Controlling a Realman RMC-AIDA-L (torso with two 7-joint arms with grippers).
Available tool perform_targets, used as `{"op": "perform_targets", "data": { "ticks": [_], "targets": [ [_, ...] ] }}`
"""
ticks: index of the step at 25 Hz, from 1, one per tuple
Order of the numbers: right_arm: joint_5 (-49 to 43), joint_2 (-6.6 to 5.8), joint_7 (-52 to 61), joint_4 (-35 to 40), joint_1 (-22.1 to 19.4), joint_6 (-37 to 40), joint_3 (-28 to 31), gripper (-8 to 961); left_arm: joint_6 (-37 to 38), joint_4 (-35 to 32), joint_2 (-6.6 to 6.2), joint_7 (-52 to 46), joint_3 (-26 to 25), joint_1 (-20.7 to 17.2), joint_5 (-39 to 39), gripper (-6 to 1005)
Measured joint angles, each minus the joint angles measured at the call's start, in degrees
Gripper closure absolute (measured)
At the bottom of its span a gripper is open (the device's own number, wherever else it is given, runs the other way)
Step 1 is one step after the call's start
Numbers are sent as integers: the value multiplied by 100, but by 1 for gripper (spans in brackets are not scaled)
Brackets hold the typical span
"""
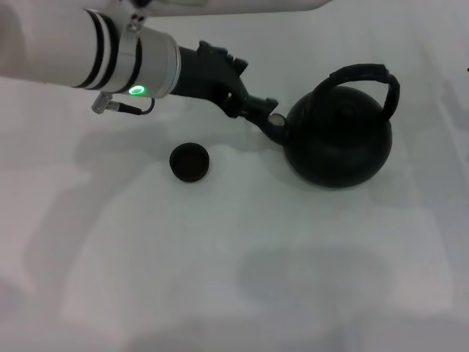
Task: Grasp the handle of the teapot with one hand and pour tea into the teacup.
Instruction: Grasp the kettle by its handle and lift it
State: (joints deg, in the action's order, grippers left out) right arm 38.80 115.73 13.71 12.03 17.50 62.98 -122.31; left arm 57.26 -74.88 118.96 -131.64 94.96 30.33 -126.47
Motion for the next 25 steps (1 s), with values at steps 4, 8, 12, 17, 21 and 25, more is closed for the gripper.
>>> {"op": "perform_targets", "data": {
  "ticks": [4,8,12,17,21,25],
  "targets": [
    [22,-6,0,1,10,16,27,98,-364,41,-1,505,-79,-256,617,184],
    [131,-7,-7,2,27,15,30,98,-790,49,8,1345,-203,-661,1570,184],
    [156,-8,-10,1,33,27,32,98,-1291,294,15,2132,-332,-1018,2726,184],
    [215,-15,-2,1,33,54,101,98,-1932,1007,10,2881,-413,-1146,3850,185],
    [223,-16,88,41,-5,120,175,98,-2106,1590,19,3473,-651,-1152,4684,188],
    [206,-16,568,-12,-24,354,133,98,-1957,2225,27,5229,-724,-1195,6564,191]
  ]
}}
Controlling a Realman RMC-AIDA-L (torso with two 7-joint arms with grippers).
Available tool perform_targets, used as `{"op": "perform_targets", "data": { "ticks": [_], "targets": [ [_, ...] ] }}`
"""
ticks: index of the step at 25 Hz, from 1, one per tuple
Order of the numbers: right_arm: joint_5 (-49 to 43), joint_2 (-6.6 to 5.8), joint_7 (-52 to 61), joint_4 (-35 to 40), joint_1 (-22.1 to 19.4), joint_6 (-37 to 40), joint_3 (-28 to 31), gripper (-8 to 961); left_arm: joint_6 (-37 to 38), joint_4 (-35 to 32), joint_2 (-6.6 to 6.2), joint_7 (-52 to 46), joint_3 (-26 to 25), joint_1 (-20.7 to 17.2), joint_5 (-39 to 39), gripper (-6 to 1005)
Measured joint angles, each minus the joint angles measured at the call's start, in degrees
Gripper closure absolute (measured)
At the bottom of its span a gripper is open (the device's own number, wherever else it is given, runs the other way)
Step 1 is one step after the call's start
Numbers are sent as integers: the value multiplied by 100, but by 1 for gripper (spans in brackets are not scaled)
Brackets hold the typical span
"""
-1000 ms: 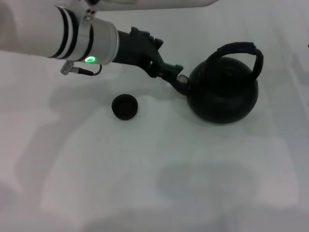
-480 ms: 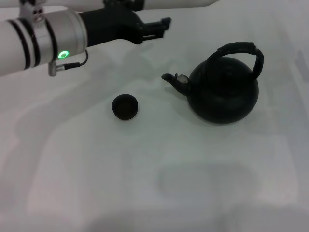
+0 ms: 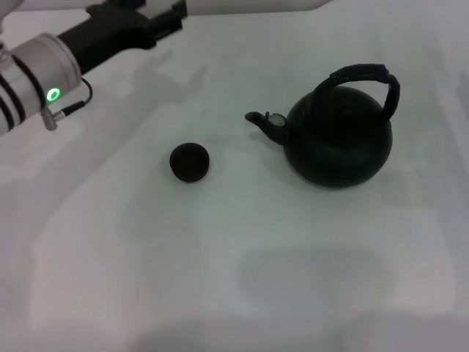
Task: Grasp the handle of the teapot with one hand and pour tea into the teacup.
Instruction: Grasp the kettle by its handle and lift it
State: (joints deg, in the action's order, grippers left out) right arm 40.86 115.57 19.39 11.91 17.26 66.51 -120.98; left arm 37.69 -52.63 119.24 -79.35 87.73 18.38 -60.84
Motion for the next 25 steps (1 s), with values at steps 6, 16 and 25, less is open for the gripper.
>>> {"op": "perform_targets", "data": {
  "ticks": [6,16,25],
  "targets": [
    [-18,0,128,-10,-3,53,-13,98,1411,1314,-1,2931,-1,58,3114,198],
    [-44,-19,764,-11,-127,565,-281,98,2707,3253,28,4473,-8,241,5732,199],
    [-1145,-109,2206,-735,-206,2003,-686,98,2740,3727,44,4572,10,94,6503,198]
  ]
}}
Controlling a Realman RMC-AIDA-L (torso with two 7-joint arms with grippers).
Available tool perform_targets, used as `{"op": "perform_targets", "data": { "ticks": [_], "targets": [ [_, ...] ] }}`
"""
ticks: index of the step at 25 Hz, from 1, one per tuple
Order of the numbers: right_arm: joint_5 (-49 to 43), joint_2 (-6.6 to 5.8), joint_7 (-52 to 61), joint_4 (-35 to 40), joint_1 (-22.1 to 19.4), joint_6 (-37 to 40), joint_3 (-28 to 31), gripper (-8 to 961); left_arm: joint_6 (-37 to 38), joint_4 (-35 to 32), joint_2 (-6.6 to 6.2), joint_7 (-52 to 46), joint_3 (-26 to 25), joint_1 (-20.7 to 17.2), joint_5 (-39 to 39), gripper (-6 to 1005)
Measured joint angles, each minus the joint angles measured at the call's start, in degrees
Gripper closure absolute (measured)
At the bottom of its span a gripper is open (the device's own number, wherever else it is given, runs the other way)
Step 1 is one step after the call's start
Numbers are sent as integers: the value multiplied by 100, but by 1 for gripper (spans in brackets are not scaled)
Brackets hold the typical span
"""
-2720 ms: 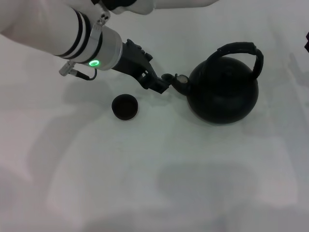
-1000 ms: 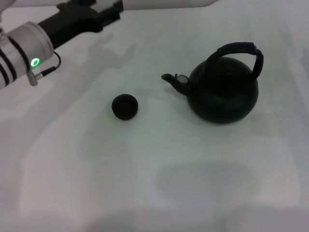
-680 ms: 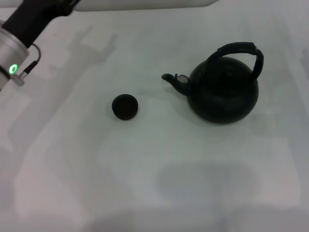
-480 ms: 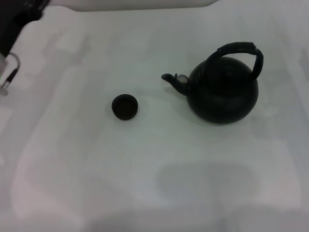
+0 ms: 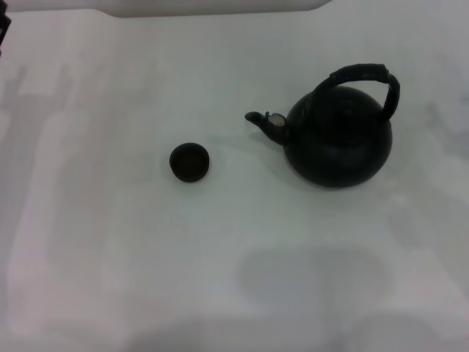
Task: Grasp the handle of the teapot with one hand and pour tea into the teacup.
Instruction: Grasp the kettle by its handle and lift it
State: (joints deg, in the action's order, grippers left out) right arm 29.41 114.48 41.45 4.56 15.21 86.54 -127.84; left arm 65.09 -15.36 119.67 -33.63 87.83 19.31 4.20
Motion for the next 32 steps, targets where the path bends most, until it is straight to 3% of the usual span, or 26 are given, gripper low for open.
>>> {"op": "perform_targets", "data": {
  "ticks": [5,10,14,23,32],
  "targets": [
    [-1523,-82,314,-124,38,146,-5,99,454,110,4,219,22,-128,185,198],
    [-1864,-23,331,-132,252,-21,-8,106,729,274,-10,397,38,-99,161,198],
    [-1866,61,308,-90,388,-339,41,111,737,308,-12,435,60,-70,160,198],
    [-1848,74,267,139,551,-854,387,123,743,371,-13,408,112,-120,160,198],
    [-1909,75,253,242,539,-1028,295,135,750,453,-5,397,112,-123,164,198]
  ]
}}
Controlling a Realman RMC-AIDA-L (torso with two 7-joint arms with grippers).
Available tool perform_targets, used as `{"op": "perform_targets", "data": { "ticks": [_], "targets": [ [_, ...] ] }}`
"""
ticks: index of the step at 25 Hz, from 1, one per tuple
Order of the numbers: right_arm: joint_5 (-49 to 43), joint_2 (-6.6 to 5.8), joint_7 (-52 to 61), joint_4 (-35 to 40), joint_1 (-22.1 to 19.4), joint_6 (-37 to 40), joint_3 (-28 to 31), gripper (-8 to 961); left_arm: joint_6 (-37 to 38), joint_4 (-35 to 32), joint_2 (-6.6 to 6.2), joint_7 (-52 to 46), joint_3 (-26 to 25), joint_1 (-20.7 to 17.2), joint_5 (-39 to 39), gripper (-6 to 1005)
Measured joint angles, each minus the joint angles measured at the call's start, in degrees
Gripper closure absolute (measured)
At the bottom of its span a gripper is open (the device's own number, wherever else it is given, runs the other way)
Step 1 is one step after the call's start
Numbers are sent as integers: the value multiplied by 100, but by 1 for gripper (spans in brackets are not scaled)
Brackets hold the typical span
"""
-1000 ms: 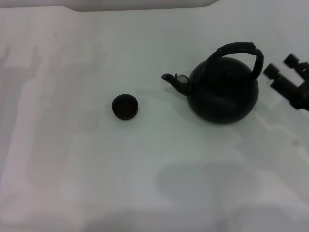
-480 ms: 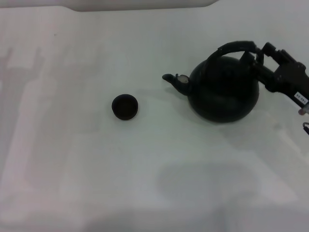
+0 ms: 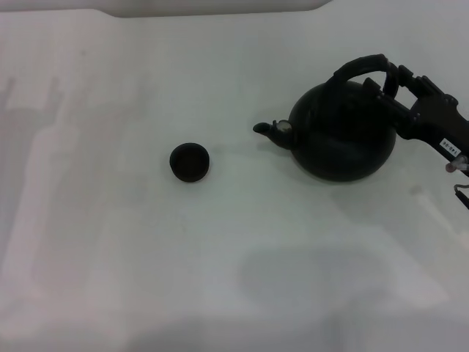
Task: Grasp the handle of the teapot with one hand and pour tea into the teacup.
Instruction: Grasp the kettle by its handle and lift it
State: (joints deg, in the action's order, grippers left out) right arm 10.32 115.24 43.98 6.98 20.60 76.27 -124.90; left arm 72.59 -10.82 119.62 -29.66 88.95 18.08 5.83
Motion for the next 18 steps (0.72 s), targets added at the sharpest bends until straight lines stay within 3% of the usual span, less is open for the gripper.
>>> {"op": "perform_targets", "data": {
  "ticks": [14,18],
  "targets": [
    [48,17,-93,130,13,-469,53,154,1,2,8,-134,85,-26,8,198],
    [30,17,-108,131,23,-494,53,298,1,1,8,-155,88,-28,28,198]
  ]
}}
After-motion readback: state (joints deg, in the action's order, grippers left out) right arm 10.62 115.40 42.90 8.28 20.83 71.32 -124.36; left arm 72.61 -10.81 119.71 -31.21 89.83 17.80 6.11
